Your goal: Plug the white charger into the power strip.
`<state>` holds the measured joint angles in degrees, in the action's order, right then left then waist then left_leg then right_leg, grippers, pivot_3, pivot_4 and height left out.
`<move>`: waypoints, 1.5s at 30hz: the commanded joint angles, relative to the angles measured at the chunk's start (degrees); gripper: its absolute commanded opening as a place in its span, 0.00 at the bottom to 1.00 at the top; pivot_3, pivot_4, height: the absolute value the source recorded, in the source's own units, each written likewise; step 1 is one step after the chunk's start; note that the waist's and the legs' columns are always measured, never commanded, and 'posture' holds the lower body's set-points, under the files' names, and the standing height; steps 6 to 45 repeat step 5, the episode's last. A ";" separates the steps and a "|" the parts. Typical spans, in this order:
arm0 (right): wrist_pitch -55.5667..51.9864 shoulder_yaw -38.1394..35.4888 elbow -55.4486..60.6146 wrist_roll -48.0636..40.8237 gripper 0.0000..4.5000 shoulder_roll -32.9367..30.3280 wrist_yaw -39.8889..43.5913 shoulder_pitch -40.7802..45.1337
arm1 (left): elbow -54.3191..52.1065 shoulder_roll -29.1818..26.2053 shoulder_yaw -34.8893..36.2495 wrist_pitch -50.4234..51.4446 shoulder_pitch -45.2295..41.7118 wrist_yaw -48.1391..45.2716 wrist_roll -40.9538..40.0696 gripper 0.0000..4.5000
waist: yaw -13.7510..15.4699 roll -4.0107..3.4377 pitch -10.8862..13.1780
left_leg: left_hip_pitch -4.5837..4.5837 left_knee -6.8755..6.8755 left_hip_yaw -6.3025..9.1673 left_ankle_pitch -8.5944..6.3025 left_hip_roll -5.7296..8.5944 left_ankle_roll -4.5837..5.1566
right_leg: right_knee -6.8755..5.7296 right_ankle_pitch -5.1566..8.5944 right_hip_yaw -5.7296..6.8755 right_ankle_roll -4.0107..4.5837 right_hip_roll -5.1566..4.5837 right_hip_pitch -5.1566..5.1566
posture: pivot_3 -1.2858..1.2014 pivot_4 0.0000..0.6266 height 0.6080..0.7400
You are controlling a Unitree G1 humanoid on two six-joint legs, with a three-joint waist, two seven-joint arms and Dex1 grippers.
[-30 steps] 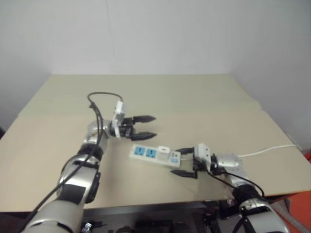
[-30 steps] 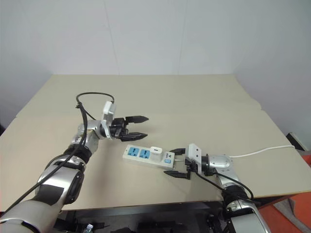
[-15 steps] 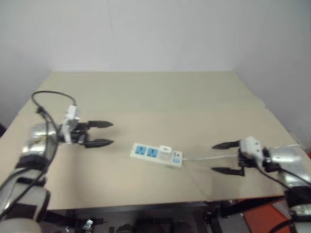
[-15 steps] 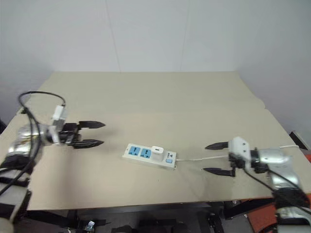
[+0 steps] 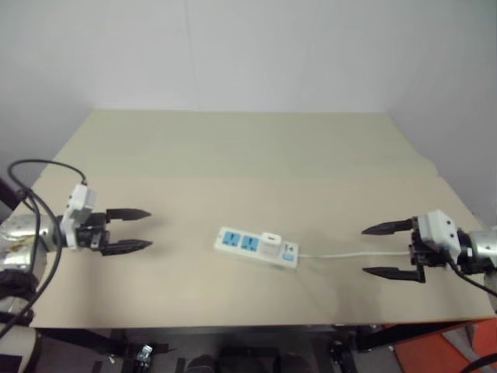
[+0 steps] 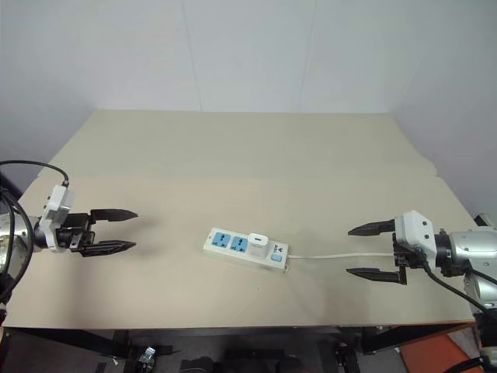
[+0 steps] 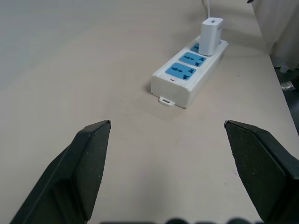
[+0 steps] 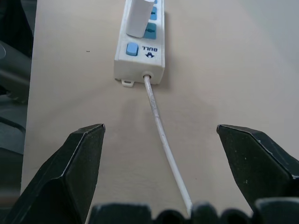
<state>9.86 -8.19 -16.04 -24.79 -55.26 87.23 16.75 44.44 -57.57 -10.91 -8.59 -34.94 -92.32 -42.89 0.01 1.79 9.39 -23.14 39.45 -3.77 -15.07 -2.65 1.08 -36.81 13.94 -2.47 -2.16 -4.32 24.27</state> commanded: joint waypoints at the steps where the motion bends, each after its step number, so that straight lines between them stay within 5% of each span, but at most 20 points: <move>1: -0.56 -1.65 1.56 -0.15 1.00 -0.75 -0.48 -0.45 | -1.39 1.10 2.60 0.14 -1.23 -0.18 -0.33 0.94 | 0.06 -0.01 0.01 | -0.04 0.06 0.00 0.00 -0.01 0.00 | 0.00 0.00 0.02 0.00 0.01 0.01 | 0.52 0.24 1.00; 45: -0.94 -1.78 2.30 -0.06 1.00 -0.87 -1.10 -1.51 | -2.23 2.48 3.25 0.69 -1.15 -0.18 0.40 0.94 | 0.08 -0.01 0.01 | -0.10 0.26 0.03 -0.03 -0.03 0.05 | -0.05 0.00 0.05 0.00 0.03 -0.03 | 0.52 0.24 1.00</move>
